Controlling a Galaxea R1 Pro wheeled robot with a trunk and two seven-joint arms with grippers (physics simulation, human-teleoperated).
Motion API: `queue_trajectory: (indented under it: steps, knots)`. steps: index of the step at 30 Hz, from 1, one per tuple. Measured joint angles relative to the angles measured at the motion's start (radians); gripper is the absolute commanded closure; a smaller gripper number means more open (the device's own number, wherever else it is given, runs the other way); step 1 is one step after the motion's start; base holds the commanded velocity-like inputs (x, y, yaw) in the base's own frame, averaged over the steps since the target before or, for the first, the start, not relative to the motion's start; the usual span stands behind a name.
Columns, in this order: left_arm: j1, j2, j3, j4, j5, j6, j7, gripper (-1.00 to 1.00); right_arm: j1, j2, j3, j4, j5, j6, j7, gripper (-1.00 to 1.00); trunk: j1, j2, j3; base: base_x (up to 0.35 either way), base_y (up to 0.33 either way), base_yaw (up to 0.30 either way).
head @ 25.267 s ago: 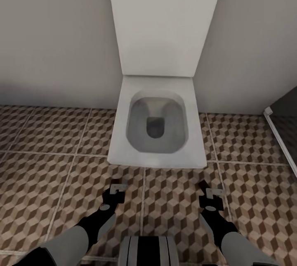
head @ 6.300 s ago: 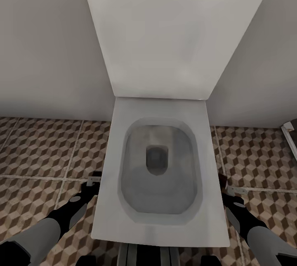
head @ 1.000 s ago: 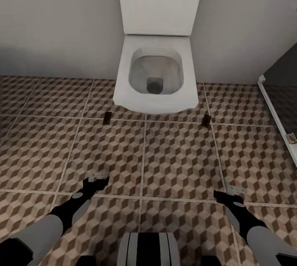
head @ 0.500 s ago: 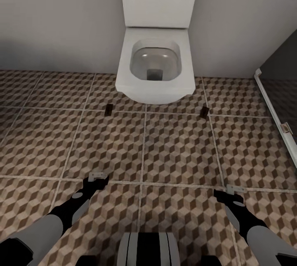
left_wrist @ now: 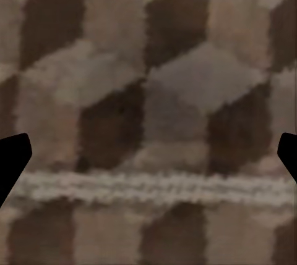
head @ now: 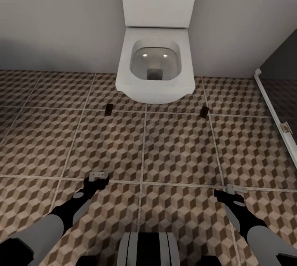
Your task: Take the four mousetraps from the cabinet in the bathroom and place them on the bathroom floor. Make sure all four end up on the same floor surface, and ensure that at least two of them are either under or directly next to the same bathroom sink.
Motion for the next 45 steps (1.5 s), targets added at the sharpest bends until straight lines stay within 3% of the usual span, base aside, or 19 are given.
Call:
queue_trajectory:
  steps: [14, 22, 45]
  knots:
    - [0.000, -0.002, 0.002, -0.001, 0.010, -0.001, 0.031, -1.00, 0.000, 0.001, 0.000, 0.000, 0.001, 0.000, -0.005, -1.00, 0.000, 0.000, 0.000, 0.000, 0.000, 0.000]
    - [0.000, -0.002, 0.002, 0.000, 0.011, -0.001, 0.063, -1.00, 0.000, 0.001, -0.001, -0.001, 0.001, 0.000, -0.005, -1.00, -0.004, 0.002, 0.031, 0.000, 0.000, 0.000]
    - [0.000, -0.001, 0.003, -0.003, 0.013, -0.002, 0.061, -1.00, 0.000, 0.003, 0.002, -0.031, 0.003, 0.005, -0.005, -1.00, -0.014, 0.007, 0.120, 0.000, 0.000, 0.000]
